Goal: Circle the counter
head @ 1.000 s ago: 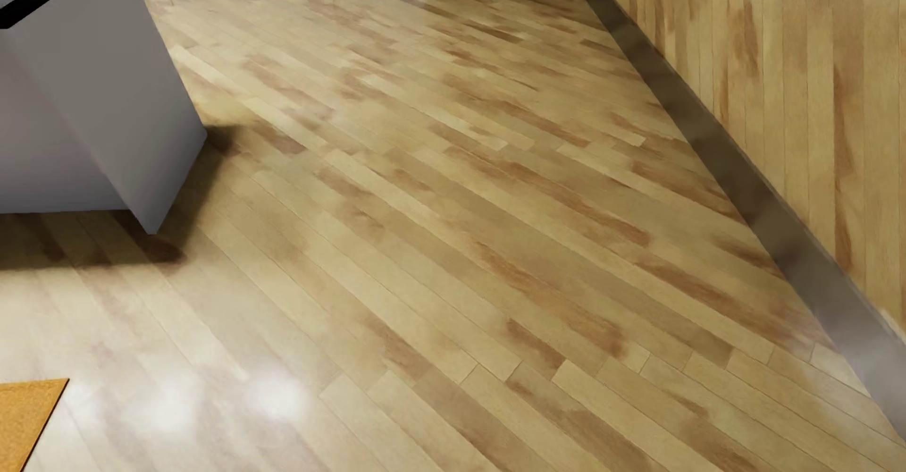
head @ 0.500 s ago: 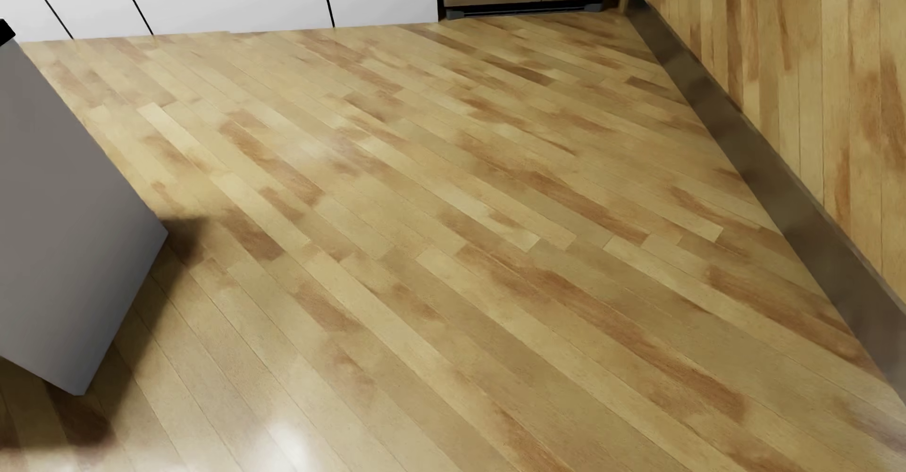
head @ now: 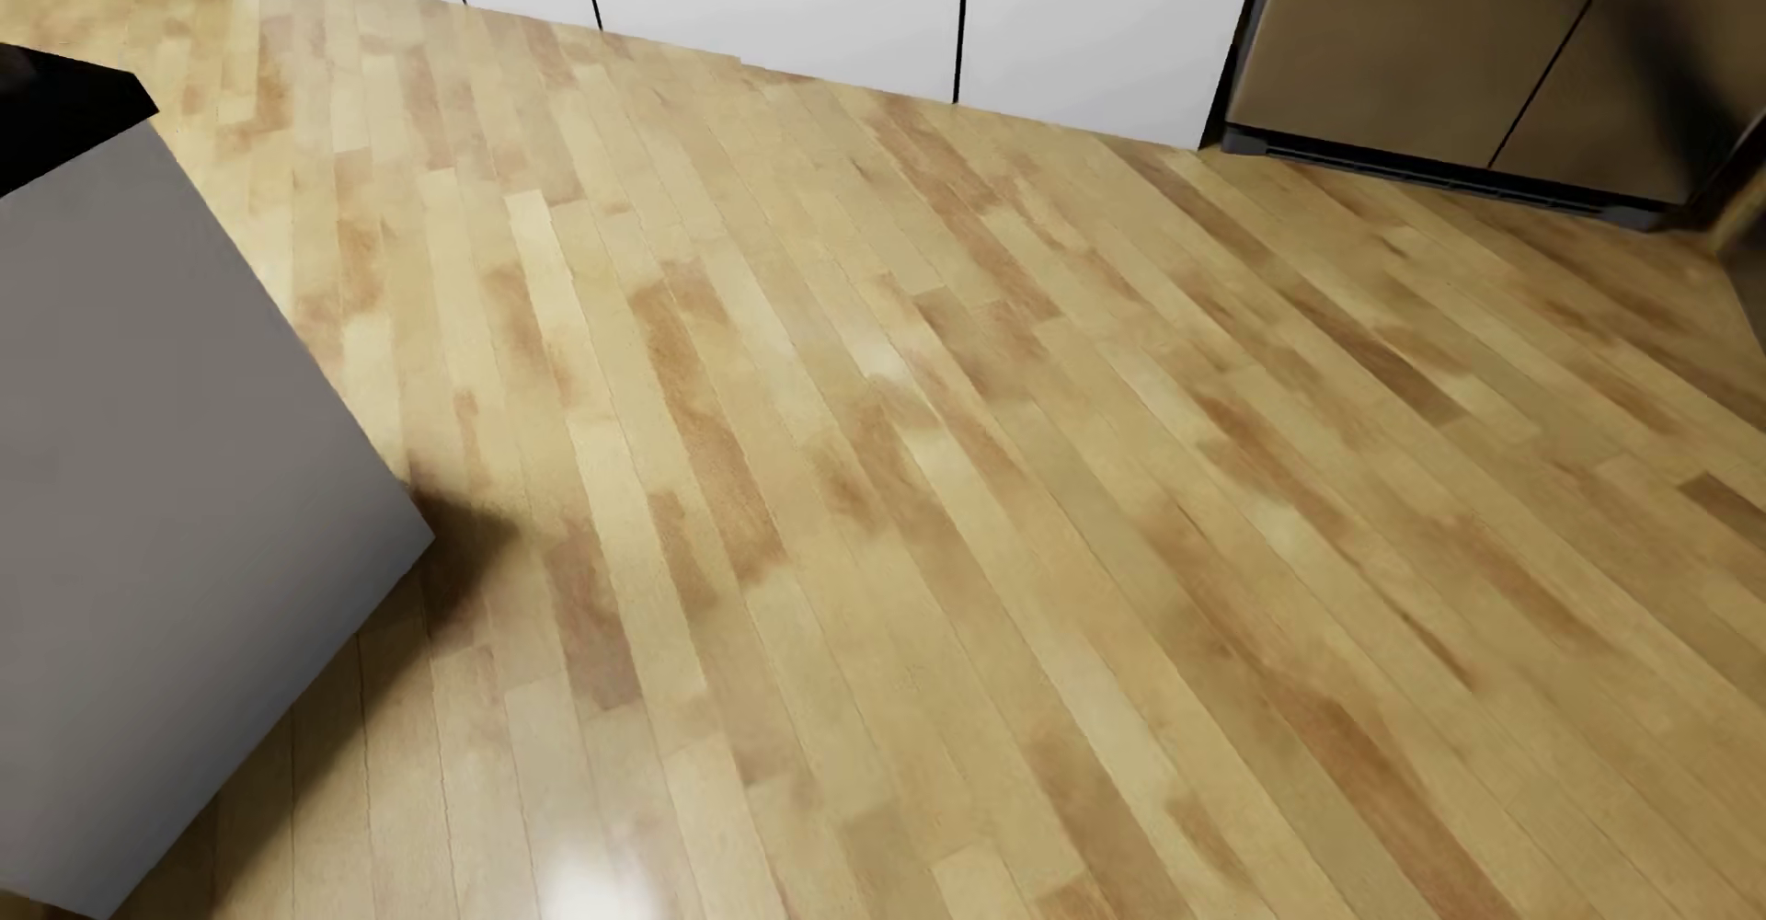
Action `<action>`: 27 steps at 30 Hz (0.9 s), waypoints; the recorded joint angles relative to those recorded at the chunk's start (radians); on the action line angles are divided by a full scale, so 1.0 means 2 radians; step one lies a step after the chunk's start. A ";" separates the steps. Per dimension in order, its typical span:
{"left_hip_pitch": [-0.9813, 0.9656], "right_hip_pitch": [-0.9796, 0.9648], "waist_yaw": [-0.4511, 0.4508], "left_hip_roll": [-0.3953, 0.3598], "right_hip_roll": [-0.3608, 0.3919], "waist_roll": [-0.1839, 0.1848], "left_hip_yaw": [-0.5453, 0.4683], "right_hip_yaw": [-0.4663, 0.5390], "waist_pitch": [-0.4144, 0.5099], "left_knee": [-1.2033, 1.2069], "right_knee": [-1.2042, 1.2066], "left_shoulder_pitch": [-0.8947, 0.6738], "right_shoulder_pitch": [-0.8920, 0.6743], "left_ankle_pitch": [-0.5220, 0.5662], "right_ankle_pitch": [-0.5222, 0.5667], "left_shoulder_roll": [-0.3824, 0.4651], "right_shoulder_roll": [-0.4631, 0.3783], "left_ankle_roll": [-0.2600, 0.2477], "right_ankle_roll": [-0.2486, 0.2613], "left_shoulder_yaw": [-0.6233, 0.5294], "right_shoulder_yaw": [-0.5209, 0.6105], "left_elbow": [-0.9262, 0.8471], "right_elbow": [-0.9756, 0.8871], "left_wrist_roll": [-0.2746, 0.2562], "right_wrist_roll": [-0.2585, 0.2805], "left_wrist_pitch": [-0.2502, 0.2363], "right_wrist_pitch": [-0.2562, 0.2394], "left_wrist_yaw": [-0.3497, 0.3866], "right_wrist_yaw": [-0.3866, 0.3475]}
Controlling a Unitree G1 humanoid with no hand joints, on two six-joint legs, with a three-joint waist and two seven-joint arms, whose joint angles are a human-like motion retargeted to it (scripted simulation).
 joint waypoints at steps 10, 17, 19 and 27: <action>0.297 -0.253 -0.159 0.121 -0.008 0.000 0.000 0.000 -0.030 -0.084 -0.494 -0.053 0.081 0.273 -0.025 0.007 0.018 0.000 0.000 0.051 0.015 -0.193 0.018 0.000 0.000 0.000 0.000 0.000 0.000; -0.008 0.044 -0.010 0.099 0.068 -0.020 0.000 0.000 0.011 0.262 -0.491 -0.016 -0.023 -0.022 -0.030 0.003 -0.023 0.000 0.000 -0.008 0.000 -0.011 -0.030 0.000 0.000 0.000 0.000 0.000 0.000; -0.079 0.147 0.042 0.101 0.050 -0.037 0.000 0.000 0.011 0.116 -0.547 0.004 -0.059 -0.018 -0.110 0.015 -0.029 0.000 0.000 0.007 -0.032 0.006 -0.062 0.000 0.000 0.000 0.000 0.000 0.000; -0.151 0.226 0.110 0.089 -0.035 -0.085 0.000 0.000 -0.006 0.067 -0.294 0.030 -0.084 0.044 0.084 0.018 -0.005 0.000 0.000 0.022 -0.081 0.089 -0.122 0.000 0.000 0.000 0.000 0.000 0.000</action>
